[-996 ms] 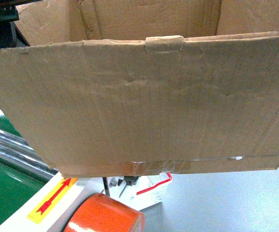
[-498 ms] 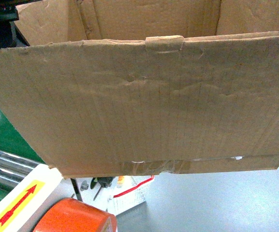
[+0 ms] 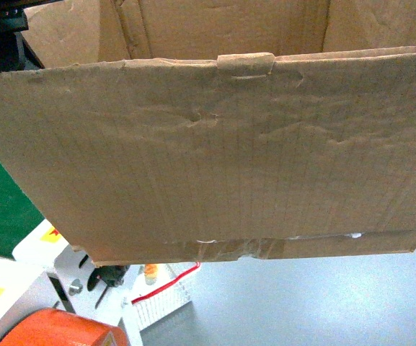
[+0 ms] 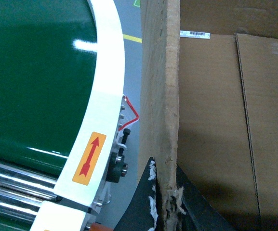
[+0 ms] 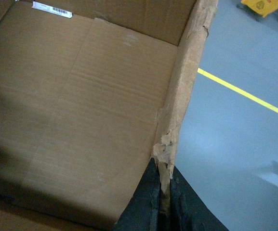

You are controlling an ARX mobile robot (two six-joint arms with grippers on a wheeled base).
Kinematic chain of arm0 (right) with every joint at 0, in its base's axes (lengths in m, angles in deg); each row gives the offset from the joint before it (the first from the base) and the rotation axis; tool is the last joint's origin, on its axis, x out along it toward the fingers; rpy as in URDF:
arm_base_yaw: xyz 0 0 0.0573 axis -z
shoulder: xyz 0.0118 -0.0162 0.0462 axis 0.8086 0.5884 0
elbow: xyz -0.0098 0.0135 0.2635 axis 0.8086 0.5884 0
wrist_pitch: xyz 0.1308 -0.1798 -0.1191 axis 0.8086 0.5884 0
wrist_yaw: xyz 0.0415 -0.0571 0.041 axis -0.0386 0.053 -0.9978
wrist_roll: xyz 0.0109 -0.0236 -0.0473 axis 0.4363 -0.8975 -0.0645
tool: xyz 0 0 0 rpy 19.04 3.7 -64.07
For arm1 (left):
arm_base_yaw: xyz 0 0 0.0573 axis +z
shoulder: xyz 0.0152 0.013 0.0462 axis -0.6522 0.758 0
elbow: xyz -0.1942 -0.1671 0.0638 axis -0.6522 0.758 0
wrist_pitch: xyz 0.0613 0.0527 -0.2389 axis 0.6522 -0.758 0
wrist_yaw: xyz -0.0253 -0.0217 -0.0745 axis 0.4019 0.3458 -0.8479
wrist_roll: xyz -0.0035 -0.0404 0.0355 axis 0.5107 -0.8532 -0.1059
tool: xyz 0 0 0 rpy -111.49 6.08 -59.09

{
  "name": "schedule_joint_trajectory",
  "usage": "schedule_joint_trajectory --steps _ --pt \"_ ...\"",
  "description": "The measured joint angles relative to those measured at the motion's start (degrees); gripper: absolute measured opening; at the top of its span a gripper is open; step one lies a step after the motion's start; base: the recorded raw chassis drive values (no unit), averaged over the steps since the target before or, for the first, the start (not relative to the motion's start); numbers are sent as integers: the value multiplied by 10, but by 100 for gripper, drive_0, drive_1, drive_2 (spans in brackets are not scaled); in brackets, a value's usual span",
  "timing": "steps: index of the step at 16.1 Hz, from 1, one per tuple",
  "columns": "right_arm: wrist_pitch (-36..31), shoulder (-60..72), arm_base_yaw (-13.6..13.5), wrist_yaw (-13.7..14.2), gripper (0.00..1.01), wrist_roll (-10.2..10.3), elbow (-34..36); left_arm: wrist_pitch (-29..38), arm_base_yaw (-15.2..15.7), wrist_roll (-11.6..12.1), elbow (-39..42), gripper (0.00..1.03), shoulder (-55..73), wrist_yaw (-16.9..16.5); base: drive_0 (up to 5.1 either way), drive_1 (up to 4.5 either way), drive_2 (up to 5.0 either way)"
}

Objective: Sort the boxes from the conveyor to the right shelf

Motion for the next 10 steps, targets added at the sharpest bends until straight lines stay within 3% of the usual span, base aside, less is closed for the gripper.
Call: schedule_joint_trajectory --steps 10 --pt "0 0 0 0 2 0 0 0 0 0 0 2 0 0 -106 -106 -106"
